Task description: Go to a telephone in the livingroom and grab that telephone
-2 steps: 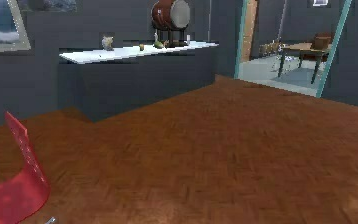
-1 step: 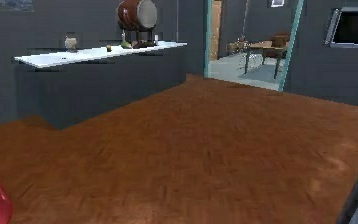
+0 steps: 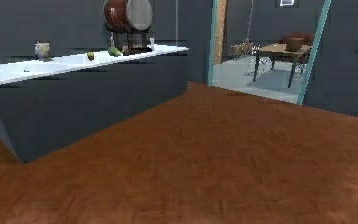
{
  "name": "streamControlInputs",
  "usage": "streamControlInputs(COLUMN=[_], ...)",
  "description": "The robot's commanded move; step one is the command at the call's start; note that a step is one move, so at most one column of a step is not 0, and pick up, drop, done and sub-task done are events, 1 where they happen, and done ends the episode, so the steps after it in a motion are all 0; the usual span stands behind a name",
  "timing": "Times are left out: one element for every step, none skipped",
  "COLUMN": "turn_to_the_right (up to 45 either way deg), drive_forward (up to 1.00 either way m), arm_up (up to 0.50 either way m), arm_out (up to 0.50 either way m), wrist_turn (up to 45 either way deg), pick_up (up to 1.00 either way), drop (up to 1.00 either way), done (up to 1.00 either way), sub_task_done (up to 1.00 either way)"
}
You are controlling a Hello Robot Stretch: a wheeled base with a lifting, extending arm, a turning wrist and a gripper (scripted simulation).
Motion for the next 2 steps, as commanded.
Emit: streamControlInputs(turn_to_the_right=[15.0,0.0], drive_forward=[0.0,1.0], arm_up=[0.0,0.0], arm_out=[0.0,0.0], wrist_turn=[0.0,0.0], pick_up=[0.0,0.0], drop=[0.0,0.0], done=[0.0,0.0], sub_task_done=[0.0,0.0])
